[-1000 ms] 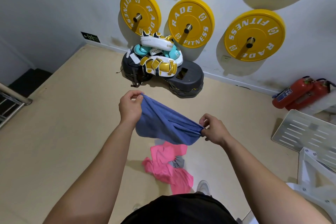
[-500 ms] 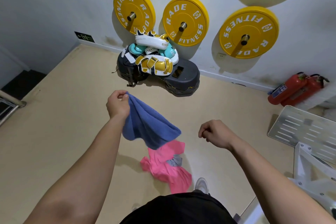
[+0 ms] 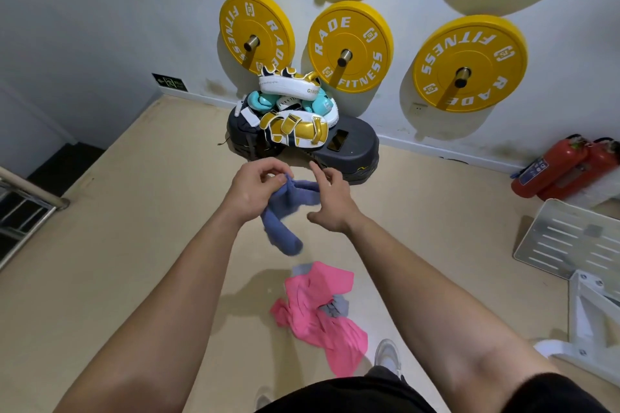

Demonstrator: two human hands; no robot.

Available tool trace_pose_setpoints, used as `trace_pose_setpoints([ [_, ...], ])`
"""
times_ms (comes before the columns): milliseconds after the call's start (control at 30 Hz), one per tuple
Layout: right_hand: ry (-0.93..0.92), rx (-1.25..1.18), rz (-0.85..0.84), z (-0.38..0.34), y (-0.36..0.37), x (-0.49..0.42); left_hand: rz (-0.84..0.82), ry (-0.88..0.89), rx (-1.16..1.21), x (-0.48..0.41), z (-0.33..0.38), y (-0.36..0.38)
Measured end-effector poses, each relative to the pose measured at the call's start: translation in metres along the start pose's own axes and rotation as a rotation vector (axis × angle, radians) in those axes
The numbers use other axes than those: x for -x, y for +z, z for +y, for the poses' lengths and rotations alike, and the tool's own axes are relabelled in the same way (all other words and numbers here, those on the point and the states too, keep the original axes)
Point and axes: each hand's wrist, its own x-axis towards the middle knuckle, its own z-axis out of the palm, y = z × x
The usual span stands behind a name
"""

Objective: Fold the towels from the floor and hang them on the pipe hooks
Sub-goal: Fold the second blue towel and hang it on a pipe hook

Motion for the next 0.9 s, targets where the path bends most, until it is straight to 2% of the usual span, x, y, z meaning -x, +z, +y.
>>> trace_pose_setpoints([
  [133, 0.029, 0.158, -0.140, 0.032, 0.005, 0.007, -0.032, -0.019, 0.054, -0.004, -0.002, 0.001],
  [300, 0.097, -0.120, -0.207, 0.074, 0.004, 0.051, 0.013, -0.056, 0.053, -0.011, -0.012, 0.009],
  [433, 0.125, -0.222, -0.129, 0.090, -0.008, 0.077, 0.183, -0.177, -0.061, -0.018, -0.043, 0.009],
  [533, 0.077, -0.207, -0.097, 0.092, -0.022, 0.084, 0.335, -0.286, -0.084, -0.019, -0.059, 0.012],
  [667, 0.059, -0.206, -0.015, 0.092, -0.041, 0.083, 0.448, -0.395, -0.044, -0.023, -0.069, 0.020],
  [733, 0.104, -0.313, 0.035, 0.095, -0.047, 0.080, 0.505, -0.450, -0.002, -0.024, -0.072, 0.024],
  [833, 0.239, -0.540, 0.261, 0.094, -0.052, 0.074, 0.525, -0.520, 0.067, -0.023, -0.072, 0.030],
  [900, 0.333, -0.578, 0.473, 0.087, -0.053, 0.071, 0.518, -0.533, 0.135, -0.019, -0.064, 0.041],
])
